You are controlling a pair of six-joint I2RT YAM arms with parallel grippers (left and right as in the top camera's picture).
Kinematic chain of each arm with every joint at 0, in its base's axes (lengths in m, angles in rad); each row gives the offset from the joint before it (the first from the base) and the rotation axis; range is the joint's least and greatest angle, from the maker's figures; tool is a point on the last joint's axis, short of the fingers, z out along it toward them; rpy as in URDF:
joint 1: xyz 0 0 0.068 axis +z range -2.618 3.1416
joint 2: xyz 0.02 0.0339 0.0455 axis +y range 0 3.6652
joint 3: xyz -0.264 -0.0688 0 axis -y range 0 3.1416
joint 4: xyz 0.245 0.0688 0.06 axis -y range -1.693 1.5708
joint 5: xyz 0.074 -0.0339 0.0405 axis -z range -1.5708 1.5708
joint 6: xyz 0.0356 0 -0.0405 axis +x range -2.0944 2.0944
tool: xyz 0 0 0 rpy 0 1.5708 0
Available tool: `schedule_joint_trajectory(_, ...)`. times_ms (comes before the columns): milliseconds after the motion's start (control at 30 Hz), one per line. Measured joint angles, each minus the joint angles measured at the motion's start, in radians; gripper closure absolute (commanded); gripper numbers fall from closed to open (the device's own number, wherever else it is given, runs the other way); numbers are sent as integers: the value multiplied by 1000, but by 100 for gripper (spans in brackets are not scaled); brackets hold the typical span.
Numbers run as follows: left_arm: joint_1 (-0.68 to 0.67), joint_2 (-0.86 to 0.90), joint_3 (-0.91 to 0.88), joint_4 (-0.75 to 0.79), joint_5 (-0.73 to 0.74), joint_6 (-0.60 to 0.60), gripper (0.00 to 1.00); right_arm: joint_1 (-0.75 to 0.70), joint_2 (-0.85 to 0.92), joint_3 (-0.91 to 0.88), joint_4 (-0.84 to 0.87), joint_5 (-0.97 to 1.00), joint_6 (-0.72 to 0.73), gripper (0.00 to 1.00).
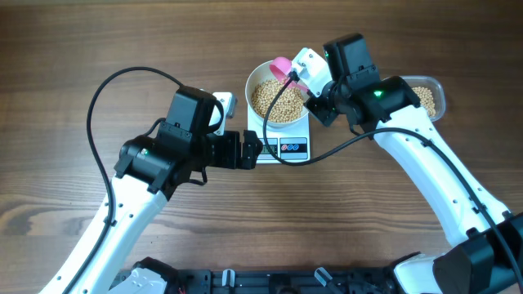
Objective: Scoop item into bowl and weigh 150g on scale
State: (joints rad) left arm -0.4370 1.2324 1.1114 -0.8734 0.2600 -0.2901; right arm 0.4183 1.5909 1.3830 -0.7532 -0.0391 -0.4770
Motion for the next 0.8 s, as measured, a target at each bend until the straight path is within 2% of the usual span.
schedule_joint_trajectory(800, 0, 0, 0, 0, 0, 0, 0, 0, 0, 0, 41, 0, 5, 96)
